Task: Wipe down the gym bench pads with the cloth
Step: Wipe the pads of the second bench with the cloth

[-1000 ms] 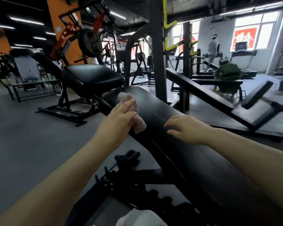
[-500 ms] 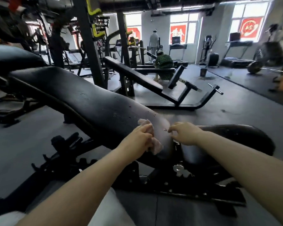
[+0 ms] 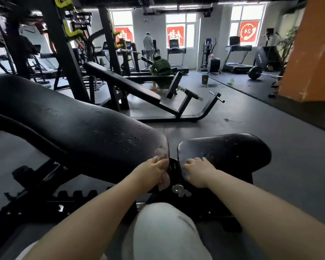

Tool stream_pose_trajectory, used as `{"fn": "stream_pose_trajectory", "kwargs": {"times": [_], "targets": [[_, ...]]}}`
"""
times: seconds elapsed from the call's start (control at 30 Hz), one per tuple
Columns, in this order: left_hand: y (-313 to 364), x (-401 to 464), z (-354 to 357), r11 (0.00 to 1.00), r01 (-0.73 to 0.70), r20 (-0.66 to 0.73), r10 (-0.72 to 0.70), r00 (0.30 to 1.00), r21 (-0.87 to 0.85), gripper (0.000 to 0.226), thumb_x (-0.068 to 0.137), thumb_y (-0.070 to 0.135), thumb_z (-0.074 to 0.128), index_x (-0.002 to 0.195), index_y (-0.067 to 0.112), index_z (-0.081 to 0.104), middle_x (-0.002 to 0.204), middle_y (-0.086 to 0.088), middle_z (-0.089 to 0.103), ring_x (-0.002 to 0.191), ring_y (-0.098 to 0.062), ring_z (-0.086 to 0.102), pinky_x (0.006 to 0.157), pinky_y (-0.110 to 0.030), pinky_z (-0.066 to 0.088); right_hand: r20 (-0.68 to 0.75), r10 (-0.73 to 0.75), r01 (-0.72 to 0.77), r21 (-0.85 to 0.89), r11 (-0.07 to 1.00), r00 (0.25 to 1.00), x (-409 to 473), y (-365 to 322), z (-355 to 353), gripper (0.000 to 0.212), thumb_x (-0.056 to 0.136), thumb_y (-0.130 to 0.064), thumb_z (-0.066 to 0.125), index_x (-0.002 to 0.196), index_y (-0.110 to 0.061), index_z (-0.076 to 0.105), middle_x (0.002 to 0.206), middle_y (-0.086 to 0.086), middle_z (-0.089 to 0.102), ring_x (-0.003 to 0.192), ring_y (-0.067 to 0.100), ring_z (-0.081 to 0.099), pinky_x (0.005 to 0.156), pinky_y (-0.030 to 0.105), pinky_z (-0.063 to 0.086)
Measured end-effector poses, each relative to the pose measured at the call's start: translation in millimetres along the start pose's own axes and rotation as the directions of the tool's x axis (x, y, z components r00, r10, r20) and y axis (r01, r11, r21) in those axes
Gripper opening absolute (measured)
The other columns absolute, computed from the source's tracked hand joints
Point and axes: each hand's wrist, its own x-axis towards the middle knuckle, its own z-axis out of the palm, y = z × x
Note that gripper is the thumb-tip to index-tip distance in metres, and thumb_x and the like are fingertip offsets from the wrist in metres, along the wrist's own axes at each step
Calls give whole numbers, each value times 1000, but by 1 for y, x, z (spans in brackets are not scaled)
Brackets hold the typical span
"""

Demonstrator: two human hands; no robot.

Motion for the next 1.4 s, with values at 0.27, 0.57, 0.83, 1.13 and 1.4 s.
{"fn": "stream_pose_trajectory", "kwargs": {"times": [0.27,0.57,0.83,1.13,1.4], "targets": [[17,-6,5,988,151,-1,-151,988,-31,50,81,47,37,100,17,73,129,-8,59,119,-32,56,88,-46,52,78,-69,71,-19,997,995,12,13,29,46,98,-41,38,142,-24,36,148,6,32,137,28,27,113,50,13],[51,28,43,834,141,442,-417,795,533,56,103,22,22,147,-2,-3,153,-28,-8,140,-46,-5,113,-54,7,0,-210,209,-66,976,978,14,33,51,56,99,-51,28,149,-28,21,156,3,21,142,25,16,114,54,3],[12,119,38,779,257,569,-603,559,573,81,96,47,37,149,5,-8,152,-24,-20,140,-42,-17,115,-53,1,26,-294,295,-37,955,955,19,46,41,56,98,-53,31,148,-30,25,155,2,23,142,24,19,111,60,-7],[-25,166,55,719,299,522,-673,524,627,78,94,44,42,151,8,1,155,-17,-19,142,-36,-17,116,-51,0,6,-344,344,-5,939,939,28,50,43,54,95,-54,37,142,-28,36,145,1,37,135,27,28,112,60,-5],[23,128,58,720,118,588,-639,495,684,72,97,48,37,151,14,3,154,-17,-21,140,-38,-20,115,-50,-1,-6,-410,410,-49,911,912,29,56,40,57,95,-58,33,142,-27,35,145,2,38,135,27,30,112,59,-5]]}}
